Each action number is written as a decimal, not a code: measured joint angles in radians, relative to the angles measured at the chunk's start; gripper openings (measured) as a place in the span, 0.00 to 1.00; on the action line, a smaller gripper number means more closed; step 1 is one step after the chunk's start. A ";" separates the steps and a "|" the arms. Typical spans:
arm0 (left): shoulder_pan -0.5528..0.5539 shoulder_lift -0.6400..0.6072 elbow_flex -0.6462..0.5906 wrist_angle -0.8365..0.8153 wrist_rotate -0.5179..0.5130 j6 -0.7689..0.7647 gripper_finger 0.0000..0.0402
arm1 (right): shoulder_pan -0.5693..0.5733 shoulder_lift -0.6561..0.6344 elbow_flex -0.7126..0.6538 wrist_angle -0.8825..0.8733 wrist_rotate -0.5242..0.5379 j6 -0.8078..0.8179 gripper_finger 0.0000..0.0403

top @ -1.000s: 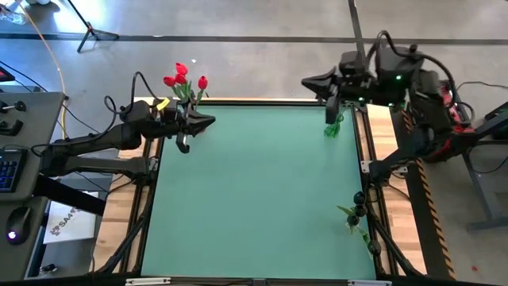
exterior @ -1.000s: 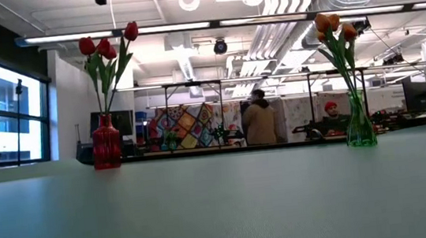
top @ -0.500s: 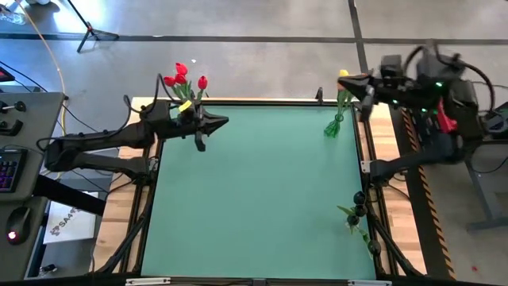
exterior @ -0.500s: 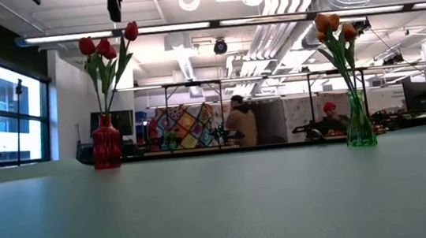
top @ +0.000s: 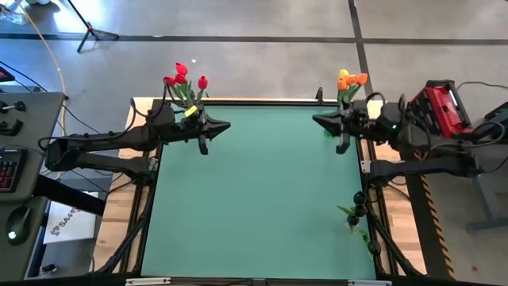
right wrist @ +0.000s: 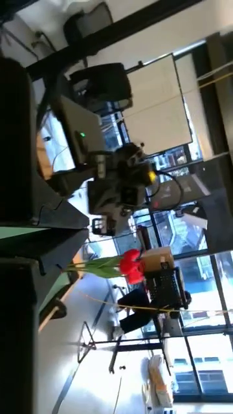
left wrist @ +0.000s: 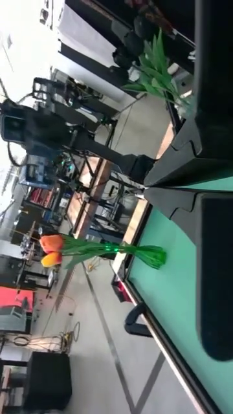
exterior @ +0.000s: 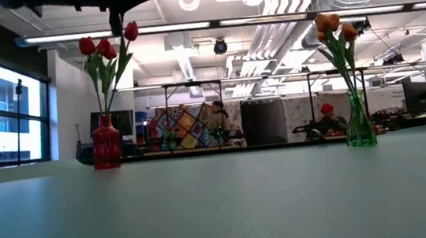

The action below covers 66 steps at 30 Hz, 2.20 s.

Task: Sort flowers into vase by color
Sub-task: Return to Home Position

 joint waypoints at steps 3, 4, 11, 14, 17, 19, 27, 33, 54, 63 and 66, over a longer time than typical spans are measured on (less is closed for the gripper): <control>0.000 -0.020 -0.056 0.019 0.000 -0.007 0.00 | 0.000 -0.082 -0.122 0.047 -0.002 -0.022 0.00; 0.001 -0.027 -0.078 0.017 0.003 -0.006 0.00 | -0.001 -0.115 -0.154 0.055 0.005 -0.023 0.00; 0.046 -0.081 -0.185 0.050 0.111 0.001 0.00 | -0.013 -0.358 -0.390 0.127 0.071 -0.111 0.00; 0.072 -0.139 -0.226 0.041 0.116 -0.015 0.00 | -0.013 -0.433 -0.468 0.113 0.077 -0.149 0.00; 0.081 -0.218 -0.272 0.021 0.115 -0.003 0.00 | -0.013 -0.474 -0.524 0.033 0.078 -0.086 0.00; 0.063 -0.260 -0.313 0.016 0.100 0.001 0.00 | -0.012 -0.490 -0.549 0.026 0.092 -0.047 0.00; -0.175 -0.318 -0.477 0.120 -0.190 0.008 0.00 | -0.012 -0.579 -0.658 0.120 0.093 -0.108 0.00; -0.211 -0.318 -0.553 0.151 -0.190 0.091 0.00 | -0.013 -0.676 -0.769 0.212 0.078 -0.120 0.00; 0.008 -0.566 -0.671 0.198 0.064 0.109 0.00 | -0.014 -0.770 -0.815 0.185 0.026 -0.167 0.00; 0.008 -0.865 -0.630 -0.221 0.058 0.151 0.00 | -0.014 -0.770 -0.815 0.152 -0.010 -0.151 0.00; 0.008 -0.966 -0.630 -0.340 0.035 0.153 0.00 | -0.014 -0.770 -0.815 0.143 -0.018 -0.150 0.00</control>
